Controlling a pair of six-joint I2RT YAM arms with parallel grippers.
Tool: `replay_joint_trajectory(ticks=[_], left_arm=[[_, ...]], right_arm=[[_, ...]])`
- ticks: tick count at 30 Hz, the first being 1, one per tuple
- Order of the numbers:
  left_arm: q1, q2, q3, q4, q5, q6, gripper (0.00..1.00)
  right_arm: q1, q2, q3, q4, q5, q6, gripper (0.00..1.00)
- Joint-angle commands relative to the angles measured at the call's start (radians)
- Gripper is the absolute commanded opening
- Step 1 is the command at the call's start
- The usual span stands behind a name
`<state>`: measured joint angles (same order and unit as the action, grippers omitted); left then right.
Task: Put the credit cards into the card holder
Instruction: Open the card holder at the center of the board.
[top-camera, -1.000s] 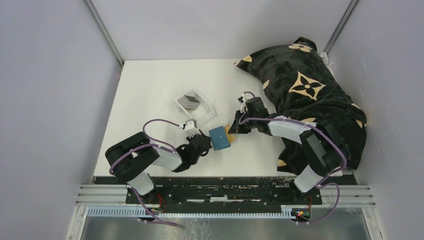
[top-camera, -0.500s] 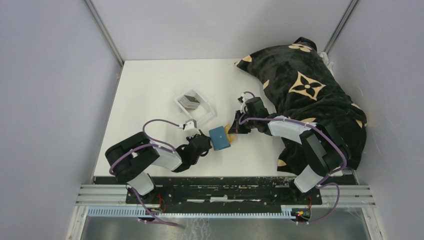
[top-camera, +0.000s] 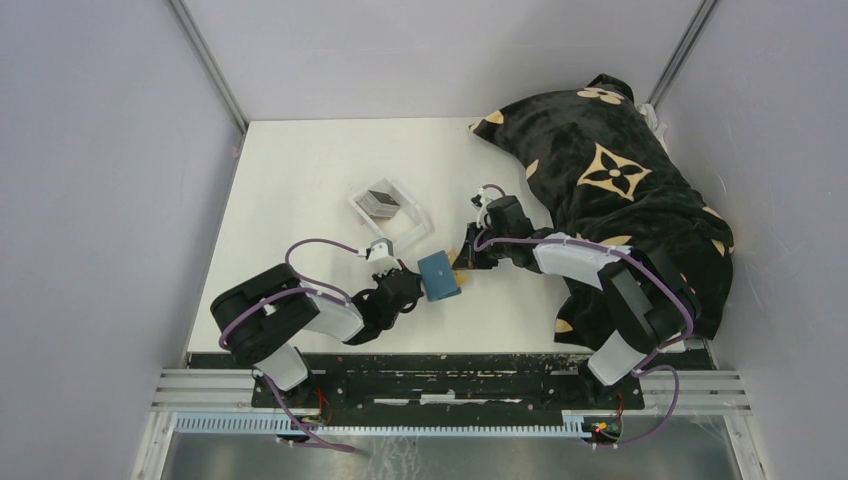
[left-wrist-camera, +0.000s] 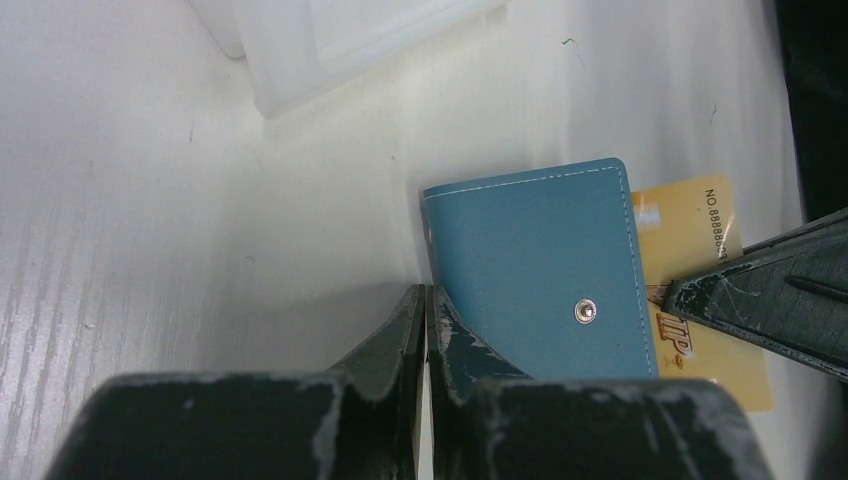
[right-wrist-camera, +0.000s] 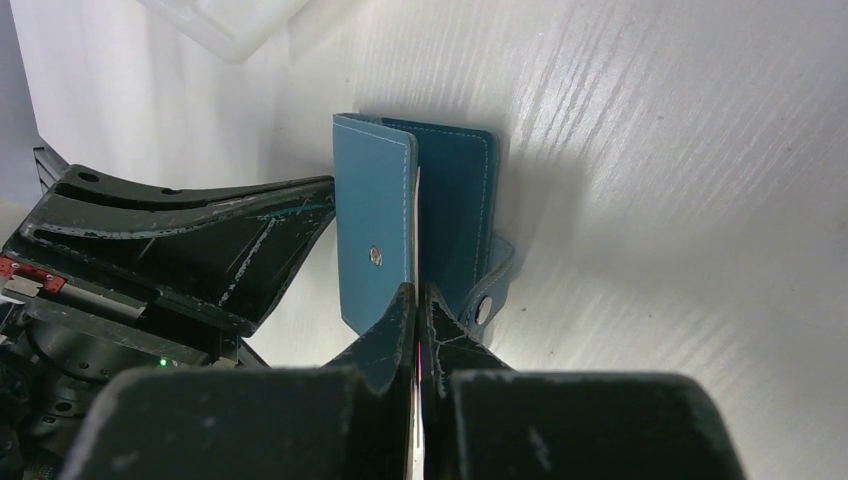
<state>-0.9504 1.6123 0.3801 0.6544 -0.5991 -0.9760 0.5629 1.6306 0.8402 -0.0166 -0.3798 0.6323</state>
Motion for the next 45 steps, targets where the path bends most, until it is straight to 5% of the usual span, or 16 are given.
replay_joint_trajectory(ticks=[1,45], left_arm=[[-0.008,0.026,-0.02,-0.059,0.016,-0.005,0.1],[-0.01,0.024,-0.022,-0.059,0.019,-0.008,0.1]], right_arm=[[0.011,-0.025,0.041,0.028,0.007,0.008,0.01],[0.014,-0.078,0.048,-0.034,0.041,-0.022,0.01]])
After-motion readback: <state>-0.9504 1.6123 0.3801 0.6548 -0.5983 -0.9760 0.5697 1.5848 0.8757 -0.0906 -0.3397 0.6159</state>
